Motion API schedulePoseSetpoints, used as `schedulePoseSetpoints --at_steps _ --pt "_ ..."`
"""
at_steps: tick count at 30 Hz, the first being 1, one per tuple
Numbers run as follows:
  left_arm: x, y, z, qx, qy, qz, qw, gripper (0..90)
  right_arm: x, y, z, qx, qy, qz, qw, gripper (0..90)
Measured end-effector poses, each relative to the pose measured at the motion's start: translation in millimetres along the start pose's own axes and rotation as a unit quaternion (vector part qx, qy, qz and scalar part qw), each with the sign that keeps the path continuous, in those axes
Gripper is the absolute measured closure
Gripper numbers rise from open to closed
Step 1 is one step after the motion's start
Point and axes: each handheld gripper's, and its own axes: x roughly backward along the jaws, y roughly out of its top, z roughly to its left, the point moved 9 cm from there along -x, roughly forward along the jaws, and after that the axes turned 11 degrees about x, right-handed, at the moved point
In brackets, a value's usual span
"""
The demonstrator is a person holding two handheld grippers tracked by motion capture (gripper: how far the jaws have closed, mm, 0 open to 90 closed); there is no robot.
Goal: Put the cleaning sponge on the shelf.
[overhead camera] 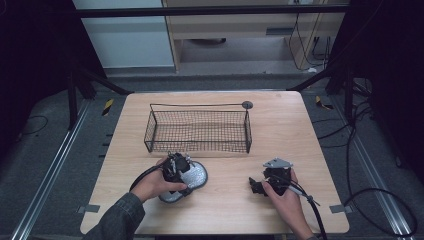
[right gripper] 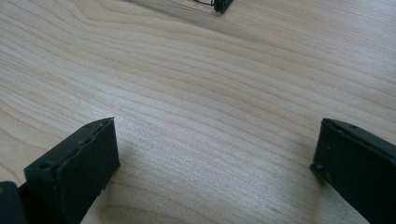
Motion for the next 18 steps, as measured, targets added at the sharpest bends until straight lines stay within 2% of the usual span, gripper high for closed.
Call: schedulePoseSetpoints --at_steps 8,12,14,18 --pt "6.4 -1.4 -3.7 -0.017 0.013 -0.008 0.9997 9.1 0.0 0.0 -0.2 0.001 0.000 0.000 1.0000 0.4" --pt "15.7 1.2 -5.0 -0.025 0.023 -0.027 0.9990 9.7 0.0 0.0 -0.1 0.001 0.000 0.000 1.0000 0.4" --pt "21.0 1.9 -5.4 -0.037 0.031 -0.033 0.9983 9.9 0.0 0.0 0.0 0.000 0.000 0.000 1.0000 0.4" --pt "32.7 5.1 -4.7 -0.046 0.044 -0.055 0.9965 10.4 0.0 0.0 0.0 0.000 0.000 0.000 1.0000 0.4"
